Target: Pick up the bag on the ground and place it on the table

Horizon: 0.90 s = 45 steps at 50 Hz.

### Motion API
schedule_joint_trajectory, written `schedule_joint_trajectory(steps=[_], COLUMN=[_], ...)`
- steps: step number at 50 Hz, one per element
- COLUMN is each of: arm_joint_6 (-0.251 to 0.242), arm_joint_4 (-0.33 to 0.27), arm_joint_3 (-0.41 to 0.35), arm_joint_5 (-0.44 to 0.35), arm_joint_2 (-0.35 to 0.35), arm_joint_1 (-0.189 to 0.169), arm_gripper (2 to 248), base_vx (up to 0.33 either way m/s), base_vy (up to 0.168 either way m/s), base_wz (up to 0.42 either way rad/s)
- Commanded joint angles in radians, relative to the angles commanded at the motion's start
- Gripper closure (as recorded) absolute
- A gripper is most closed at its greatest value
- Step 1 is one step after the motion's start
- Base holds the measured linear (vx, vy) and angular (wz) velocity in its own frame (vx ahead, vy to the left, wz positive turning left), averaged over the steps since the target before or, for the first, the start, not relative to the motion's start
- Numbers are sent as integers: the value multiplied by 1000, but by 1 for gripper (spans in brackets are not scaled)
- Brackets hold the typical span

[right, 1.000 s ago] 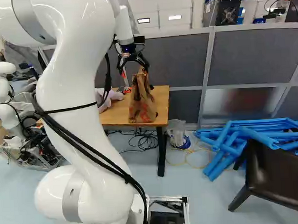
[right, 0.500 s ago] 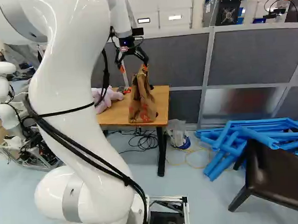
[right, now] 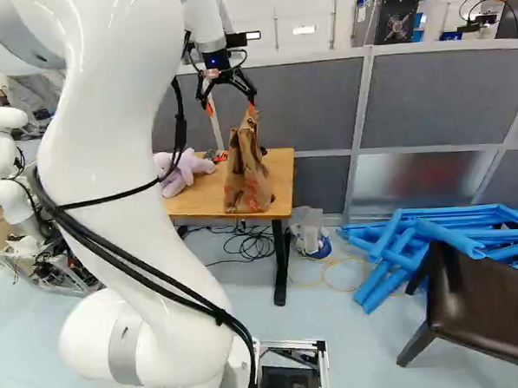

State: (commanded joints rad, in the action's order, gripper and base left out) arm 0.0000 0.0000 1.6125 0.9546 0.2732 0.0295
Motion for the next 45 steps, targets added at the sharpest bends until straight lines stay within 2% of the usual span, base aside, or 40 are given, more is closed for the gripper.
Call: schedule_joint_trajectory(steps=[45], arm_joint_6=[0], arm_joint_4=[0], arm_joint_3=[5], arm_joint_5=[0], arm_joint_2=[-10], arm_joint_1=[0], arm_gripper=[3], base_vx=[-9], base_vy=[0], base_wz=[0])
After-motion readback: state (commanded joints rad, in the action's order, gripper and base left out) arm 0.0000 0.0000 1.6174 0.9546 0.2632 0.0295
